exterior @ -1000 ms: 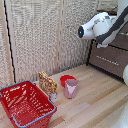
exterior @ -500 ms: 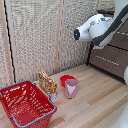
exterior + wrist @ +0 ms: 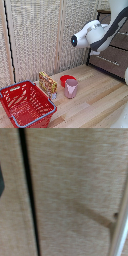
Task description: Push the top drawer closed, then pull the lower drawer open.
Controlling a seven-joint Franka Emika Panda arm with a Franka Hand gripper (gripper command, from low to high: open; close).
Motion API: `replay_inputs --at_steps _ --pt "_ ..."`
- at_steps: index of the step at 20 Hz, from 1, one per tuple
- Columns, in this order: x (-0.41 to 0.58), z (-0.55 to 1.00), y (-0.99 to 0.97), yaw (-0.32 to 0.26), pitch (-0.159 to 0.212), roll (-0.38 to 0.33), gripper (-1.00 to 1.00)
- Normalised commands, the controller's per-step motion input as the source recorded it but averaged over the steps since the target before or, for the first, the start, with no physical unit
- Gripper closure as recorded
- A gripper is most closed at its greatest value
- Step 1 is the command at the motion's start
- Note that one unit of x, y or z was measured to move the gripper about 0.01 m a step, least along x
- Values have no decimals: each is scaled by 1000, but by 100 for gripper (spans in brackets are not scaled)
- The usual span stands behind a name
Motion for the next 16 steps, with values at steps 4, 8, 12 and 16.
replay_inputs --at_steps 4,8,12,16 --pt "-46 -469 27 0 -27 -224 -100" --pt "-3 -444 -38 0 0 -210 -100" --pt "0 -424 -128 9 0 -108 -100" --pt "0 -349 -146 34 -35 -8 -100"
